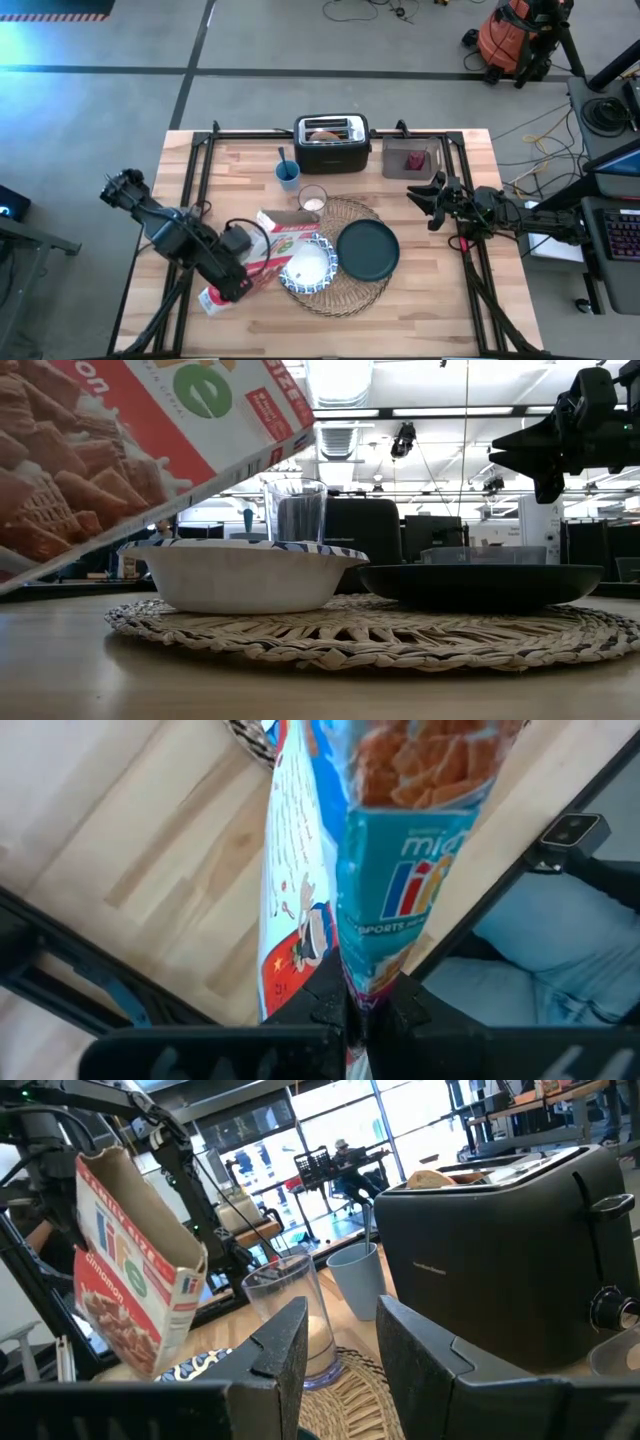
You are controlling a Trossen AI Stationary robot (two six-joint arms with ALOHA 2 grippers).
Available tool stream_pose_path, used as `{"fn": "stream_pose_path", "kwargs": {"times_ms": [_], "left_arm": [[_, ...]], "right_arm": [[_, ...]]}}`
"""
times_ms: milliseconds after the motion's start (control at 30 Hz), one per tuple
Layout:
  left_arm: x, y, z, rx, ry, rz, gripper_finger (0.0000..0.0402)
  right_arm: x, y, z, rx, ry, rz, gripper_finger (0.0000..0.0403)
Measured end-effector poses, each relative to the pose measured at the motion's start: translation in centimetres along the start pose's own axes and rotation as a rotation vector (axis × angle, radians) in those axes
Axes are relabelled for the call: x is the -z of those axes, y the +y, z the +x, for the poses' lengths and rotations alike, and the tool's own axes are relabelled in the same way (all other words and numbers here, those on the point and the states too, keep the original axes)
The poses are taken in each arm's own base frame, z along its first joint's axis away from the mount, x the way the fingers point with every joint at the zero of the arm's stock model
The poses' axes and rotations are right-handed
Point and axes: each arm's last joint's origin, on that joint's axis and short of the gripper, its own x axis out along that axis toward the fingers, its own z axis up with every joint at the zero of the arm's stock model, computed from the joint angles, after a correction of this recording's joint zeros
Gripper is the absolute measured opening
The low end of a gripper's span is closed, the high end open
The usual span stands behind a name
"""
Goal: Arrange a breakfast setting
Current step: Pour the cereal from the red cereal box into the white bowl
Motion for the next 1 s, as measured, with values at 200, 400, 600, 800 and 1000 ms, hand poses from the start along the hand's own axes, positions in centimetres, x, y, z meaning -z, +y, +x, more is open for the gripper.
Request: {"fn": "stream_pose_path", "kwargs": {"times_ms": [200, 400, 600, 800, 1000], "left_arm": [[0.8, -0.6, 0.5, -0.024, -0.042, 0.018, 0.0000], [2.0, -1.5, 1.7, -0.057, -0.033, 0.027, 0.0000], [3.6, -2.4, 2.9, -0.096, -0.018, 0.018, 0.0000], [4.7, -2.8, 3.4, -0.111, 0.027, -0.018, 0.0000], [5.7, -3.2, 3.9, -0.129, 0.038, -0.021, 0.0000]], "right_arm": [[0.0, 0.0, 0.0, 0.000, 0.001, 0.000, 0.0112], [0.0, 0.0, 0.0, 0.000, 0.001, 0.000, 0.0112], [0.0, 0.0, 0.0, 0.000, 0.000, 0.000, 0.0112], [0.0, 0.0, 0.0, 0.000, 0.000, 0.000, 0.0112], [0.0, 0.0, 0.0, 0.000, 0.000, 0.000, 0.0112]]}}
